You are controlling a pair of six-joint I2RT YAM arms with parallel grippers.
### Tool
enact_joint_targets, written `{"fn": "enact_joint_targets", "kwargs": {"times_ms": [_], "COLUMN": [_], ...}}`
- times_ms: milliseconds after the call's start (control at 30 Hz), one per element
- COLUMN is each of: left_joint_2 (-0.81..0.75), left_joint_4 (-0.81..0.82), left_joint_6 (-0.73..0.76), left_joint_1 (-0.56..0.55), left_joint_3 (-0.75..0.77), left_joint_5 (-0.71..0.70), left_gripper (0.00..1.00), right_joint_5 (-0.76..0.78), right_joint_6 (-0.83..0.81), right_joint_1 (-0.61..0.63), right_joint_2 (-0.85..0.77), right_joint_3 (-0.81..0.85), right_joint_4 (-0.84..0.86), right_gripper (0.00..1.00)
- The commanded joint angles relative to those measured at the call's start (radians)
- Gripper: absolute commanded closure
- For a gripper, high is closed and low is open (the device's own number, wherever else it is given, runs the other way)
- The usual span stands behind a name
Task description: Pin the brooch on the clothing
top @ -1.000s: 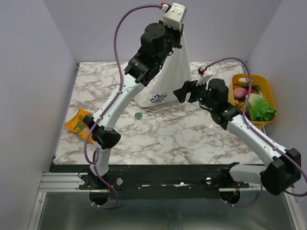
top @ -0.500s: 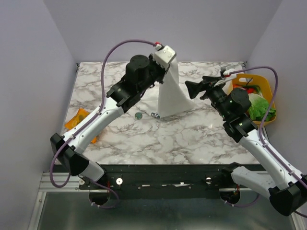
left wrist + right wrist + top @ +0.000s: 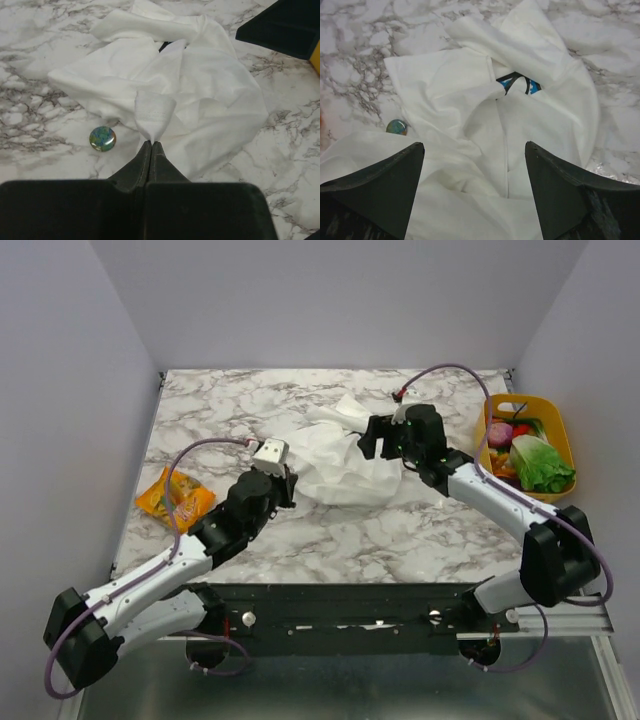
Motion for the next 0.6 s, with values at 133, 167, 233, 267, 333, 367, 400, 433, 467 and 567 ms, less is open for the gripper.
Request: {"fn": "enact_joint_targets", "kwargs": {"times_ms": [133,167,233,267,333,367,400,433,467,567], "left_joint_2": [-0.171,-0.182,-0.194,-0.208,-0.220,-0.230,-0.233,-0.236,-0.239,-0.248], "left_joint_4": [-0.120,-0.134,-0.172,-0.182,-0.196,-0.205,-0.211,-0.226,-0.232,-0.252], "left_joint_6": [-0.318,-0.329,-0.356,-0.379,-0.390,-0.402,-0.407,-0.412,-0.413,-0.424], "left_joint_1": [-0.099,-0.108,-0.136,-0.143,-0.165,-0.170,-0.174,-0.177,-0.186,-0.199], "left_joint_3": [-0.151,-0.158,-0.168,-0.174,-0.187,-0.194,-0.196,-0.198,-0.201,-0.205], "left_joint_5": [-0.164,-0.173,-0.180,-0.189,-0.189,-0.190,-0.189,-0.189,-0.189,-0.186], "left_gripper": [1.00,1.00,1.00,1.00,1.00,1.00,1.00,1.00,1.00,1.00], "right_joint_5": [-0.042,-0.048,-0.069,-0.071,-0.098,-0.100,-0.103,-0.118,-0.130,-0.173], "right_joint_6": [0.045,0.045,0.035,0.033,0.021,0.024,0.030,0.039,0.045,0.068], "right_joint_1": [0.008,0.007,0.010,0.014,0.017,0.022,0.023,0.024,0.024,0.024], "right_joint_2": [0.140,0.167,0.198,0.215,0.262,0.273,0.300,0.314,0.328,0.388], "right_joint_3": [0.063,0.075,0.111,0.122,0.138,0.148,0.155,0.162,0.184,0.225], "right_joint_4": [-0.148,-0.159,-0.208,-0.220,-0.239,-0.240,-0.237,-0.235,-0.237,-0.271], "right_gripper": [0.19,0.21,0.26,0.26,0.27,0.27,0.27,0.27,0.27,0.31]}}
